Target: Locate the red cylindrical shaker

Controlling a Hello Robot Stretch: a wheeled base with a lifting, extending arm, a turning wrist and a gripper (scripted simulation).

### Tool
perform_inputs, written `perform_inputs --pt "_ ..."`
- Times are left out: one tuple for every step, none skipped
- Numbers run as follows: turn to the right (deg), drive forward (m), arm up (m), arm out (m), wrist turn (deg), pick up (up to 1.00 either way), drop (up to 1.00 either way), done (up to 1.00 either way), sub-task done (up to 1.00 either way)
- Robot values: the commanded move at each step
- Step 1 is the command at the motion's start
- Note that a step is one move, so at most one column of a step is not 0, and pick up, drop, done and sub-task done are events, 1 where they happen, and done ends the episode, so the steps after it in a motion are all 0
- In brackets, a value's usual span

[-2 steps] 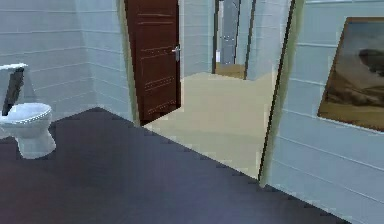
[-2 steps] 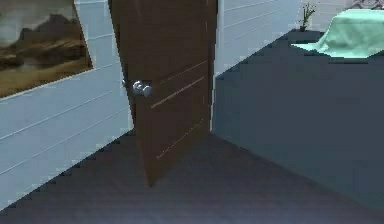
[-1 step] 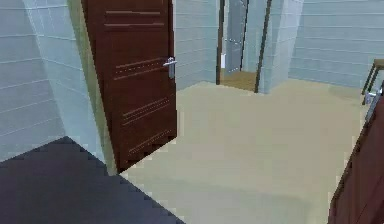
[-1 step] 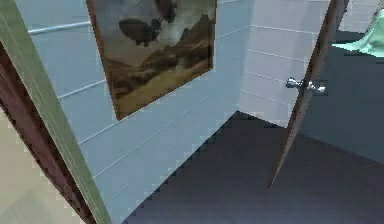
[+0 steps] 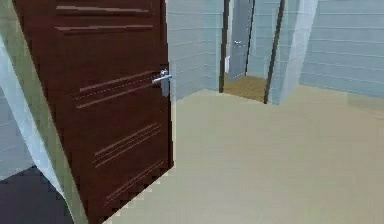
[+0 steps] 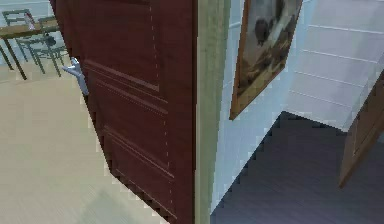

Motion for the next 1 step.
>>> perform_inputs --pt "12.0 0.00 0.00 0.00 0.0 0.00 0.00 0.00 0.00"
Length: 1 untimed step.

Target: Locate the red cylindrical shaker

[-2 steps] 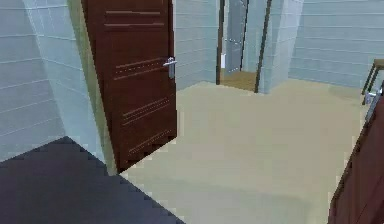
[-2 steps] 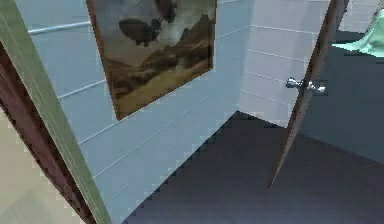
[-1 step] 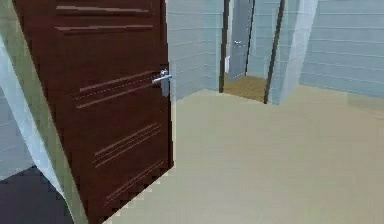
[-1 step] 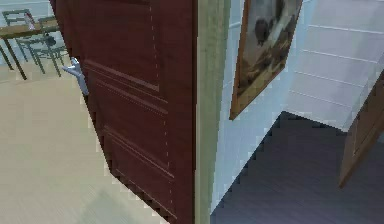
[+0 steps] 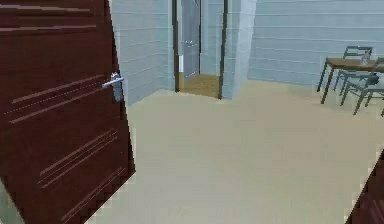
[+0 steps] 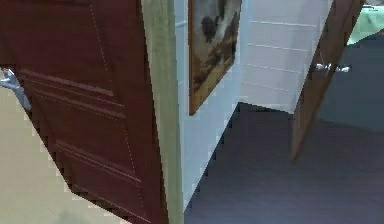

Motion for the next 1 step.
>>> perform_inputs --pt "0.0 0.90 0.00 0.00 0.0 0.00 0.00 0.00 0.00"
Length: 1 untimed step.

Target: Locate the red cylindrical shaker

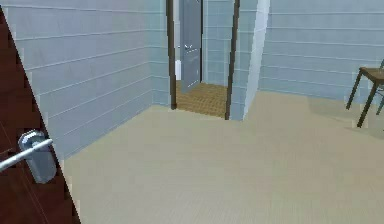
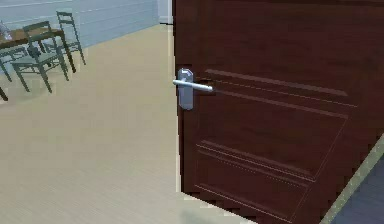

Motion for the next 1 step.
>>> perform_inputs --pt "21.0 0.00 0.00 0.00 0.0 0.00 0.00 0.00 0.00"
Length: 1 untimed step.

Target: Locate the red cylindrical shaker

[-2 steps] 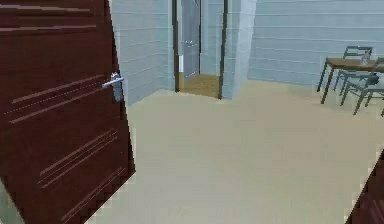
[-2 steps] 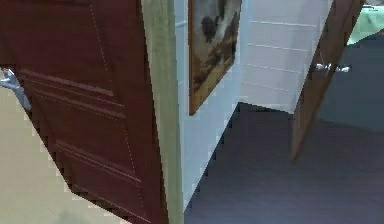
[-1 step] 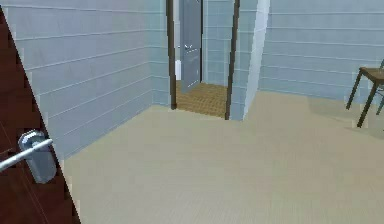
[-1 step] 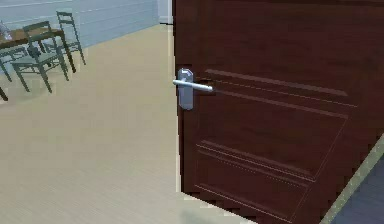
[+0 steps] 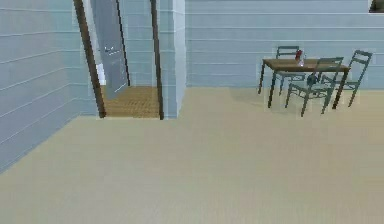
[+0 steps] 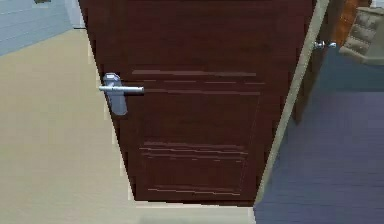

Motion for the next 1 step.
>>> perform_inputs --pt "0.0 0.75 0.00 0.00 0.0 0.00 0.00 0.00 0.00"
